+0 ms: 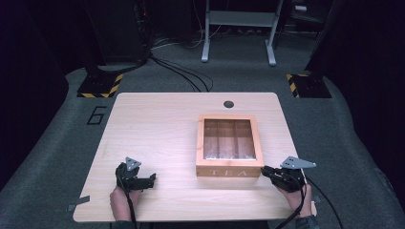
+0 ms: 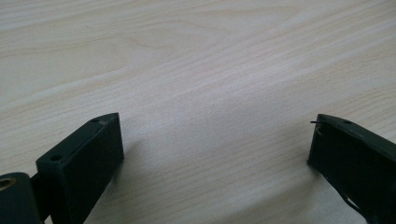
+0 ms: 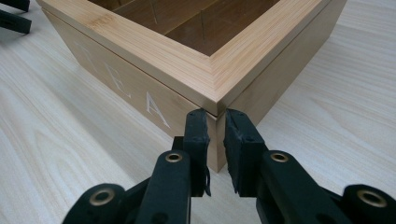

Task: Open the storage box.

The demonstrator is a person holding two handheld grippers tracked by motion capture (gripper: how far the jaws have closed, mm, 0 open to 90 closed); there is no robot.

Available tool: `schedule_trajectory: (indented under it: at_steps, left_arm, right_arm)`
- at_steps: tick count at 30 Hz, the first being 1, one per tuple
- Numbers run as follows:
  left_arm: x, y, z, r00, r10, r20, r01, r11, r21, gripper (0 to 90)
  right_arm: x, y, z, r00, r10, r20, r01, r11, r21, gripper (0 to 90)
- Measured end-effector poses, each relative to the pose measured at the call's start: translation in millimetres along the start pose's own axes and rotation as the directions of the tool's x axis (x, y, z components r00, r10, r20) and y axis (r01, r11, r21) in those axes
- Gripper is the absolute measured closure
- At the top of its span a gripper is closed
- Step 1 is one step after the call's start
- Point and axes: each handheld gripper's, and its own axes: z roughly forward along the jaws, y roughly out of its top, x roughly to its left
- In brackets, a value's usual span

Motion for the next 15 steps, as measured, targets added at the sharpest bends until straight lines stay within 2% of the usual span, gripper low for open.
schedule_trajectory:
  at_steps: [5, 8, 15]
  left_arm:
    - [0.0, 0.0, 0.0, 1.0, 0.0, 0.0, 0.0, 1.0, 0.0, 2.9]
    - [0.0, 0.0, 0.0, 1.0, 0.0, 0.0, 0.0, 1.0, 0.0, 2.9]
    - [0.0, 0.0, 0.0, 1.0, 0.0, 0.0, 0.0, 1.0, 0.0, 2.9]
  right_arm:
    - [-1.1, -3.7, -0.7, 0.9999, 0.009, -0.006, -0.009, 0.9996, -0.028, 82.4]
    - [-1.3, -3.2, -1.1, 1.0, 0.004, -0.007, -0.004, 0.9997, -0.024, 82.3]
    - [-2.9, -3.6, -2.3, 0.999, 0.029, -0.033, -0.031, 0.9972, -0.068, 83.0]
